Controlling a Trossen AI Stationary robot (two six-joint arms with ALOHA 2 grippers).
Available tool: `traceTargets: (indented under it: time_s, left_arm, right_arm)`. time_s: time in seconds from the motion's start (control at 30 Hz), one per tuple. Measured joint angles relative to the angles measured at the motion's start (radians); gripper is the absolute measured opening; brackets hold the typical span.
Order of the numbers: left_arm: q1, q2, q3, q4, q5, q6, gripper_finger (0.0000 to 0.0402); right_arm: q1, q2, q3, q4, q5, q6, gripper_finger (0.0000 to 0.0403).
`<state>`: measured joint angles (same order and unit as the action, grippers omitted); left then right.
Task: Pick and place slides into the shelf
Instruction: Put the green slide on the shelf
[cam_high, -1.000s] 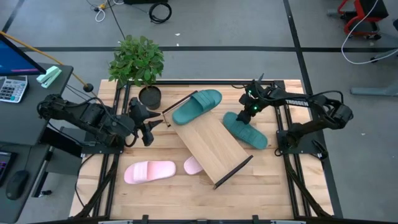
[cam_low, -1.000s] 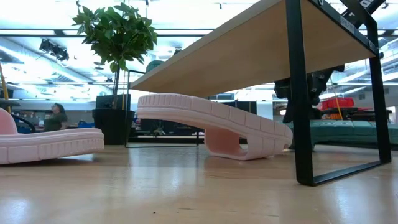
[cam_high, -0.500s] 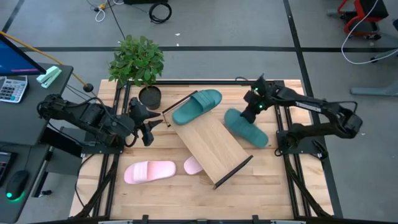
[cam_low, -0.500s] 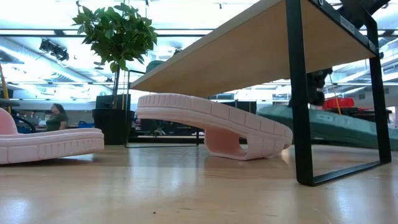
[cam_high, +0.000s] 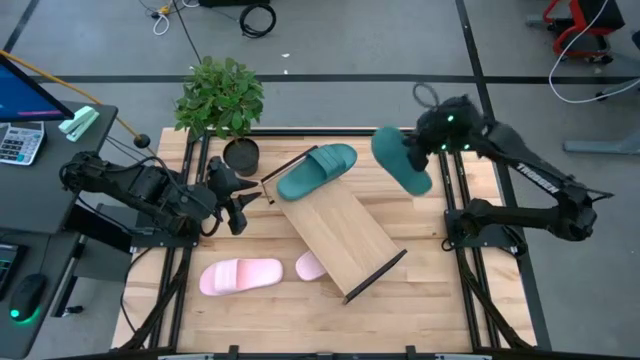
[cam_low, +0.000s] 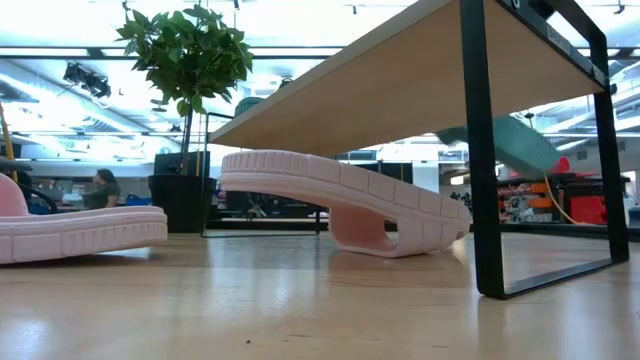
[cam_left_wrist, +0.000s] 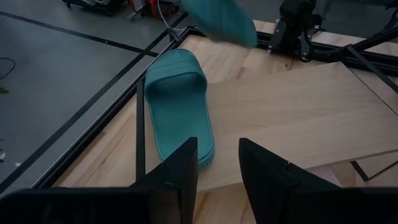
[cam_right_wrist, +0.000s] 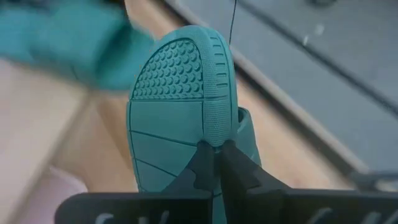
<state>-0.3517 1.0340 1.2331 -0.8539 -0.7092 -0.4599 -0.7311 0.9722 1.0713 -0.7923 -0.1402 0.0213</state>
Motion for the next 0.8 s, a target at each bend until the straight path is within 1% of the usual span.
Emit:
traceTargets:
  time_s: [0.1, 0.23, 0.3, 0.37, 0.43, 0.53, 0.7, 0.8]
  left_arm:
    - [0.0, 0.0, 0.0, 0.0, 0.0, 0.0, 0.0125]
    - [0.0, 0.0, 0.0, 0.0, 0.0, 0.0, 0.0125]
    - [0.0, 0.0, 0.0, 0.0, 0.0, 0.001, 0.0123]
    - [0.0, 0.0, 0.0, -0.005, 0.0, 0.001, 0.0122]
    - [0.0, 0.0, 0.0, -0.011, 0.0, 0.001, 0.0122]
    - [0.002, 0.0, 0.0, -0.013, 0.0, 0.009, 0.0125]
    - [0.002, 0.0, 0.0, -0.013, 0.0, 0.027, 0.0128]
    - [0.002, 0.0, 0.0, -0.013, 0.0, 0.027, 0.0126]
  right_arm:
    - [0.0, 0.003, 0.119, 0.008, -0.016, 0.027, 0.0007]
    - [0.0, 0.015, 0.247, 0.054, -0.098, 0.103, 0.0002]
    - [0.0, 0.016, 0.281, 0.101, -0.142, 0.156, 0.0002]
    - [0.0, 0.016, 0.288, 0.193, -0.191, 0.228, 0.0002]
    - [0.002, 0.016, 0.27, 0.316, -0.236, 0.315, 0.0001]
    - [0.035, 0.029, 0.212, 0.523, -0.263, 0.464, 0.0001]
    - [0.148, 0.076, 0.059, 0.959, -0.272, 0.704, 0.0002]
    - [0.231, 0.126, -0.031, 1.208, -0.262, 0.791, 0.0002]
